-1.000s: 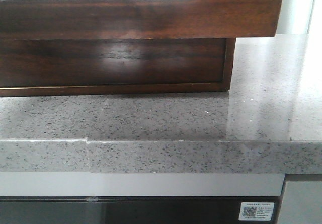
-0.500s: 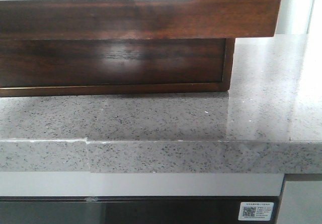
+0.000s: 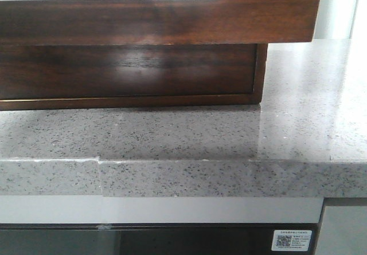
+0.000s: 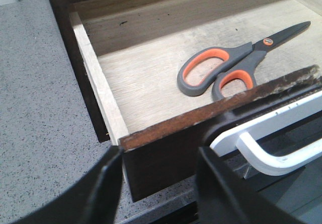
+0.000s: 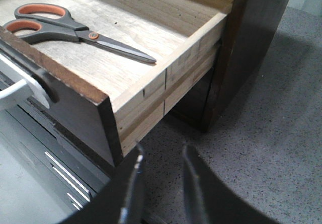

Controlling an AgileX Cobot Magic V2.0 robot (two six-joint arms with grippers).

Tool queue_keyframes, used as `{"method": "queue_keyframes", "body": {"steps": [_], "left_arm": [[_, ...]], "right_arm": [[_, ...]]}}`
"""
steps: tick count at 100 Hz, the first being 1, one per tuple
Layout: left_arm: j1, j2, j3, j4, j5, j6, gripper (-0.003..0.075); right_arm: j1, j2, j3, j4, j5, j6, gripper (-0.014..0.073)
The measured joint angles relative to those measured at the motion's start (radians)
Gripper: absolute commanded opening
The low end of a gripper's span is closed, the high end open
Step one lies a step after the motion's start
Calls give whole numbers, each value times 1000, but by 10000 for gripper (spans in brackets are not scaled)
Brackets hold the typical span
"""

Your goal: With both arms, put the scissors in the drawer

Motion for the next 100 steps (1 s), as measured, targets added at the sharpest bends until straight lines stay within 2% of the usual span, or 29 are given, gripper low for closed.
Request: {"method": "queue_keyframes", "body": {"steps": [4, 14, 79, 90, 100], "left_arm": [[0, 0, 0, 0, 0, 0, 99], [0, 0, 0, 0, 0, 0, -20], [0, 0, 0, 0, -5, 0, -20], [13, -41, 45, 9, -79, 0, -20], [54, -131, 165, 19, -208, 0, -20]], "right_arm": [[0, 0, 4, 0, -5, 0, -64], [0, 0, 8, 0, -14, 0, -69], [-1, 0, 8, 1, -20, 0, -69], [-1, 0, 8, 1, -20, 0, -69], [-1, -1, 8, 1, -20, 0, -69]]}}
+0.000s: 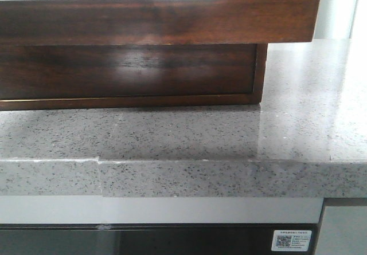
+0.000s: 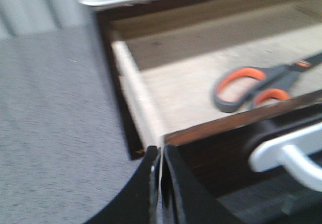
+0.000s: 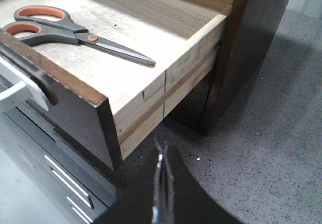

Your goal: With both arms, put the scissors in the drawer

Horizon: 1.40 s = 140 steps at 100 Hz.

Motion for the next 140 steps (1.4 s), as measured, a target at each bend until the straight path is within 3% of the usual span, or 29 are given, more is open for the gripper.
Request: {"method": "queue_keyframes", "body": {"steps": [22, 47, 68, 128, 140], "left_arm": [[37, -212, 319, 39, -257, -20, -20], [37, -351, 560, 205, -400, -237, -20], [37, -351, 562, 222, -481, -263, -20], [37, -351, 562, 225, -486, -265, -20], [40, -351, 562, 225, -486, -265, -20]], "right_arm": [[0, 0, 0, 0, 0, 4, -69], [0, 0, 0, 0, 0, 4, -69], [0, 0, 0, 0, 0, 4, -69], [0, 0, 0, 0, 0, 4, -69], [-34, -40, 44, -7, -55, 4, -69]]}}
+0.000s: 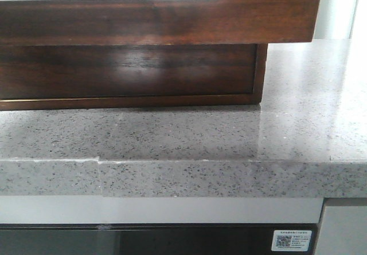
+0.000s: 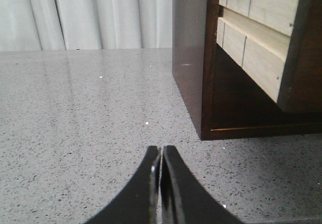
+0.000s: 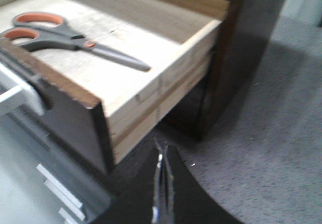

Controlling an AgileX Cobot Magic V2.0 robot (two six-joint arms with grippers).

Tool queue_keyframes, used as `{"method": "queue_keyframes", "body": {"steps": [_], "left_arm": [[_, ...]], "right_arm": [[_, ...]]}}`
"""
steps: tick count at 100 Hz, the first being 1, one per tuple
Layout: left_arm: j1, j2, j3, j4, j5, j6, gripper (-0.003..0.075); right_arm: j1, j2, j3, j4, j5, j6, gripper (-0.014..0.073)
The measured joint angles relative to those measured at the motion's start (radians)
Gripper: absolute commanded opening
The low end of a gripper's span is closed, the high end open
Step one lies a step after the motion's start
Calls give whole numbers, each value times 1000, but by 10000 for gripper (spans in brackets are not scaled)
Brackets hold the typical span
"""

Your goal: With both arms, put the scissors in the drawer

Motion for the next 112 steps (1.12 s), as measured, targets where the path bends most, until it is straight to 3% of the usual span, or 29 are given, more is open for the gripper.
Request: {"method": "queue_keyframes", "body": {"steps": [25, 47, 56, 112], "left_arm": [[0, 0, 0, 1, 0, 0, -20], [0, 0, 0, 1, 0, 0, -20], [0, 0, 0, 1, 0, 0, -20], [0, 0, 0, 1, -4, 0, -20]], "right_arm": [[-280, -260, 307, -4, -288, 0, -69], [-471, -489, 579, -2, -430, 0, -69], [-496, -543, 642, -2, -456, 0, -69], [-503, -575, 641, -2, -466, 0, -69]]}}
